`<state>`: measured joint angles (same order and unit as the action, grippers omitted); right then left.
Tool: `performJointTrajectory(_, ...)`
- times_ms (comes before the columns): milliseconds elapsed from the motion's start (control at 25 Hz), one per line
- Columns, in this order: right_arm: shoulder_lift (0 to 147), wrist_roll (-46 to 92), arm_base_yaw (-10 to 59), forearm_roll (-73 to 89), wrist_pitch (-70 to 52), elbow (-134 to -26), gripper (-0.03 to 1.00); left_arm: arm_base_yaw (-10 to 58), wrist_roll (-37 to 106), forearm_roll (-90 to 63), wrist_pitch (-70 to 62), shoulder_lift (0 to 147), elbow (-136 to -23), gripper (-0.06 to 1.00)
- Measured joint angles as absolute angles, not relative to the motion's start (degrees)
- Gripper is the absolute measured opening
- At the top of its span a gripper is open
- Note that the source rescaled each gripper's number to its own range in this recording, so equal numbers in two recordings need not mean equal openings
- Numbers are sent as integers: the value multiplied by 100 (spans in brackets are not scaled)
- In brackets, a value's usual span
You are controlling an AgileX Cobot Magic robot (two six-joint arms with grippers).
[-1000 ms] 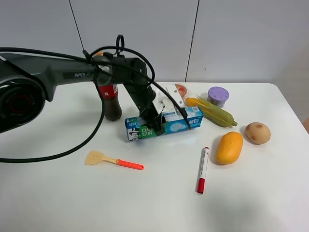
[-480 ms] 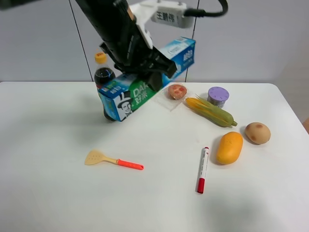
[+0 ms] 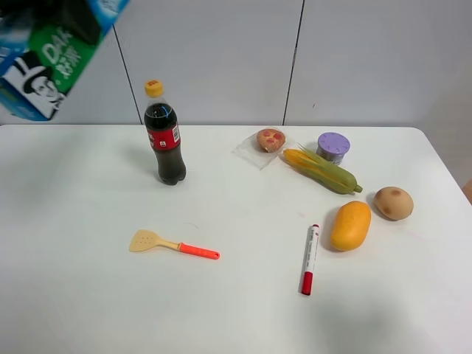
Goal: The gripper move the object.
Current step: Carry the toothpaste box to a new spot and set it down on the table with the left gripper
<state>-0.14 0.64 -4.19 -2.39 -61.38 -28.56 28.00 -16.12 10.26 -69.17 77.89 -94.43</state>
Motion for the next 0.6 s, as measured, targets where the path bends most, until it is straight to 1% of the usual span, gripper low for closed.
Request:
performJointTrajectory(200, -14, 64, -419, -239, -6138, -2856, 100, 1341, -1582, 876, -6851, 7352, -8236, 1)
performJointTrajectory(320, -14, 64, -419, -239, -6138, -2856, 100, 741, -1331, 461, -6088, 7353, -7230, 1)
performJointTrajectory(400, -14, 64, -419, -239, -6138, -2856, 100, 533, -1098, 221, -5321, 7416, -6569, 1)
performJointTrajectory(520, -14, 64, -419, -239, -6138, -2856, 100, 478, -804, 37, -4057, 7623, -5671, 1)
performJointTrajectory(600, -14, 64, -419, -239, -6138, -2856, 100, 472, -729, 0, -3536, 7862, -5257, 1)
